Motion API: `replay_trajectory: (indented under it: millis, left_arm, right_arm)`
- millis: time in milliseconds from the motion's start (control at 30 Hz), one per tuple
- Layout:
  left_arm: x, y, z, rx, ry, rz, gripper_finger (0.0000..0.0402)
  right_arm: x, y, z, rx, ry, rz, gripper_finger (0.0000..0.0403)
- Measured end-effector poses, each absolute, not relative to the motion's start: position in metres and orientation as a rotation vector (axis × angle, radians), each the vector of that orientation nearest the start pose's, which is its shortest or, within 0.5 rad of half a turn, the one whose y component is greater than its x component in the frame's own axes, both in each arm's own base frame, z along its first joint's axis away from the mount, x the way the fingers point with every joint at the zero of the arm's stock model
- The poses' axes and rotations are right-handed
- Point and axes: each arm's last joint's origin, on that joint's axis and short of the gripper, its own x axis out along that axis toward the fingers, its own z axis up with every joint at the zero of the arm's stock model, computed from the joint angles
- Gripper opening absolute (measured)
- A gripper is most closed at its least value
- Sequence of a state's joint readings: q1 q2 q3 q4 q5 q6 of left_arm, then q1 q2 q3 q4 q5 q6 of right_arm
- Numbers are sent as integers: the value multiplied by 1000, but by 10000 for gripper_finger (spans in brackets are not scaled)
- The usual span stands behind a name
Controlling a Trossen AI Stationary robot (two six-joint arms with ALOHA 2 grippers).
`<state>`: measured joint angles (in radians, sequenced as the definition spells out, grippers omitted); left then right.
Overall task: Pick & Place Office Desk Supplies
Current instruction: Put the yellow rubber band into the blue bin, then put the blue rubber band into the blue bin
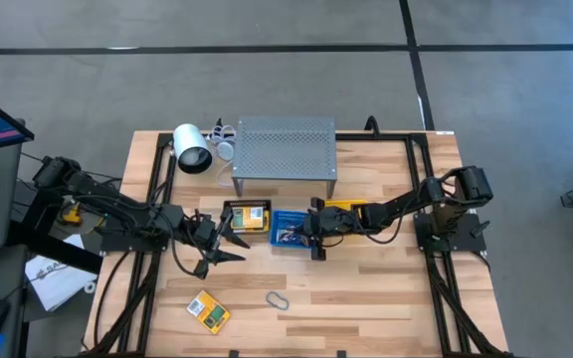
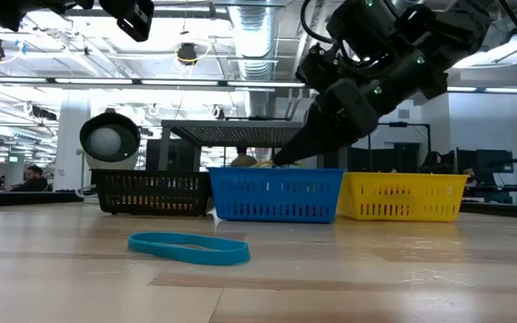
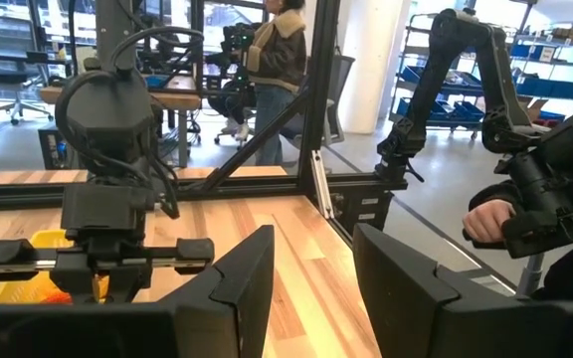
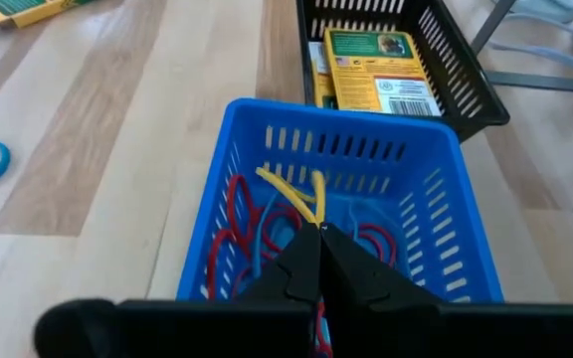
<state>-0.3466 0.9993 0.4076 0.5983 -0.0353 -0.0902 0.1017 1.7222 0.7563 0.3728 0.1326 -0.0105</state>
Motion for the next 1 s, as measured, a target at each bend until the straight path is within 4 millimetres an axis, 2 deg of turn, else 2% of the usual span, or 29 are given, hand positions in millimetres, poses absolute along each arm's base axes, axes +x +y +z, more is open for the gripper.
replay_trajectory:
  millis: [233,467,667,833,1000]
  left_arm:
    - [199,-71,239,-91,8,-312,136]
    - [199,-71,239,-91,8,-313,136]
    - [198,-71,239,-91,10,-315,136]
    - [198,-71,235,-88,49,-314,136]
    - [198,-71,234,-104,60,-313,136]
  right_arm:
    - [327,29,144,-68,584,-31,35]
    - [328,25,144,-67,582,-36,113]
    - [336,20,162,-73,533,-52,172]
    - [339,19,175,-84,494,-49,196]
    - [334,22,180,-70,512,-45,201]
